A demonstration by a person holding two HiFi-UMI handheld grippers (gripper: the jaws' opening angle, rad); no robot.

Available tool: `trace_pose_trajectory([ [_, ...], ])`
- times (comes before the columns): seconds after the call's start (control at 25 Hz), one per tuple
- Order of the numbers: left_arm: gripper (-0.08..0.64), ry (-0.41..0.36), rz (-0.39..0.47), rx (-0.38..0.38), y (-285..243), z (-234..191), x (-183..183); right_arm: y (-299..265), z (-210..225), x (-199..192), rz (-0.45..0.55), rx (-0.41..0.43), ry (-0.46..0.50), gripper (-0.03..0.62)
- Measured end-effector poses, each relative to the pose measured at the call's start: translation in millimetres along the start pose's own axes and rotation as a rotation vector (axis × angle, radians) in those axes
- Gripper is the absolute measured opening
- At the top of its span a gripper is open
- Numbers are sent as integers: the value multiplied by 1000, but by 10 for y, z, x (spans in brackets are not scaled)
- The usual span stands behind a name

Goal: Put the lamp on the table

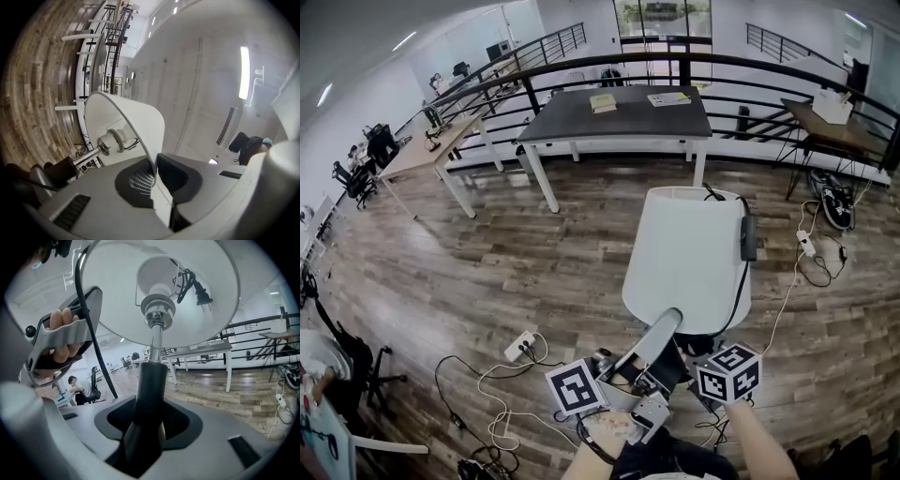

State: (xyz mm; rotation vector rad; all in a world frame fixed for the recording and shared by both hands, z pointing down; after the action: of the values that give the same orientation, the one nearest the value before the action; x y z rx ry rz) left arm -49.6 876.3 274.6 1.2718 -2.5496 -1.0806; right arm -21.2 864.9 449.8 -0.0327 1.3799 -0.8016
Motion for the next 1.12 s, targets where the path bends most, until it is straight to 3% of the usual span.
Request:
trace_pose_trajectory([
  [0.32,28,23,-5,-5,-175,-372,419,-451,247,213,-11,-16,-9,178],
  [0.88,28,53,-37,-32,-700,-1100,1676,-1629,748,1082,12,-72,-16,178],
  [1.12,28,63,-45,-47,-858,-1348,2052,-2003,922,1336,19,-90,-16,178],
])
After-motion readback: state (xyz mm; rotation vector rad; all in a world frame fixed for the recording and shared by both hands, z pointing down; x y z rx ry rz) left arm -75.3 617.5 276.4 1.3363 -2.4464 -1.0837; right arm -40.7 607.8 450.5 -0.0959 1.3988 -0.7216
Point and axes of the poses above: the fingertips, and each gripper's own axes: y backward along the fingers, z to its right, x out of its top, the point moved 1 cm from there along y, backward along the fingers, and after that the axes turned 12 degrees about -x, right-handed, at the moved point
